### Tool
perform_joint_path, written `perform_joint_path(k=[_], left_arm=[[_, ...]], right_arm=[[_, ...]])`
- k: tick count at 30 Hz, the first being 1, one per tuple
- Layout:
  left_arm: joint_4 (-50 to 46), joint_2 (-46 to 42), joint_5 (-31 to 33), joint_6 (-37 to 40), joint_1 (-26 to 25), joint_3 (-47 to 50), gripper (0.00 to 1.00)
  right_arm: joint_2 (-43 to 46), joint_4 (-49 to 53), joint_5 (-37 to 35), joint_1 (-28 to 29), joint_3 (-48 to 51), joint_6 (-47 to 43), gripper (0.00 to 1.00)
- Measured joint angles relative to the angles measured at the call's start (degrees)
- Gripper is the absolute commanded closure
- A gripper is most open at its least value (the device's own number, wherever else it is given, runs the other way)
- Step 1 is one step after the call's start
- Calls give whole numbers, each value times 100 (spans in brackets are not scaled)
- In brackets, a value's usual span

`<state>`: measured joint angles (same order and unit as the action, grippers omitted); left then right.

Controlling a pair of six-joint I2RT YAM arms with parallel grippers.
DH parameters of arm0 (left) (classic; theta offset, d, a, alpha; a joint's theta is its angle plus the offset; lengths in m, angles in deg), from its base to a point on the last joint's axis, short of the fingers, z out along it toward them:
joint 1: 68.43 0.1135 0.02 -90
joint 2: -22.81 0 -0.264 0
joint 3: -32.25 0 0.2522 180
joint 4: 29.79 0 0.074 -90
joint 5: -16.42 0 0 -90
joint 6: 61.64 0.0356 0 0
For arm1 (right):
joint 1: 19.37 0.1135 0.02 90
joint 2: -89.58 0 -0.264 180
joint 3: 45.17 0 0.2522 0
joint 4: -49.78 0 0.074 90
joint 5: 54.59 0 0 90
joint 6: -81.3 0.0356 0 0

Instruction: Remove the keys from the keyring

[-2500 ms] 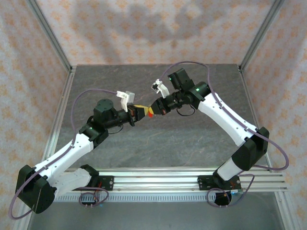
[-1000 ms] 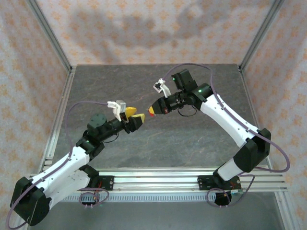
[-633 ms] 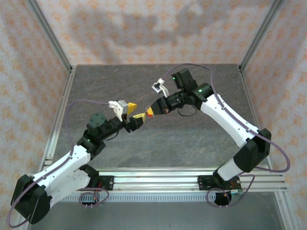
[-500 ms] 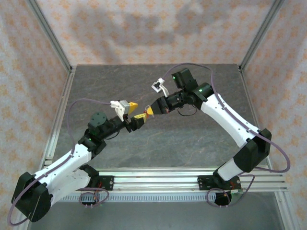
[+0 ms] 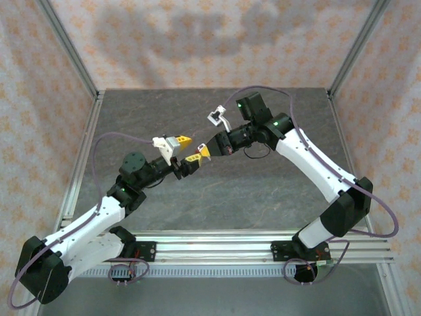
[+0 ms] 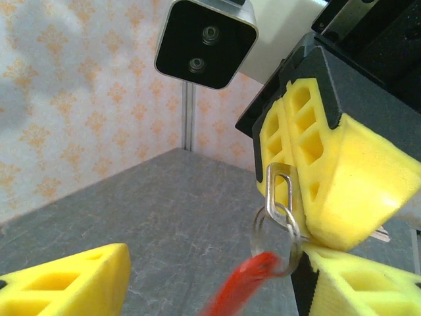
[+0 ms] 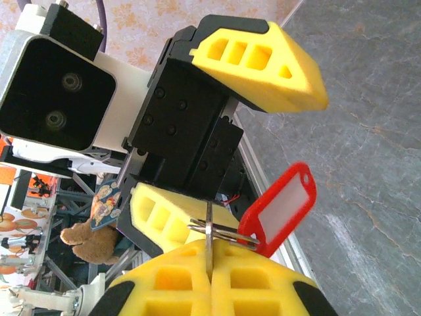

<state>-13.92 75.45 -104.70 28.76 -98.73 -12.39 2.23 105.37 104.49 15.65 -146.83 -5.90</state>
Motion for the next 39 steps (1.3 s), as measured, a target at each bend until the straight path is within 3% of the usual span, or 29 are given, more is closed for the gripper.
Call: perform_joint_path(k=[39], left_arm=[[-107,192,595,872,-310,-245,33]], right_arm=[[11,17,175,-20,-203,37,100]])
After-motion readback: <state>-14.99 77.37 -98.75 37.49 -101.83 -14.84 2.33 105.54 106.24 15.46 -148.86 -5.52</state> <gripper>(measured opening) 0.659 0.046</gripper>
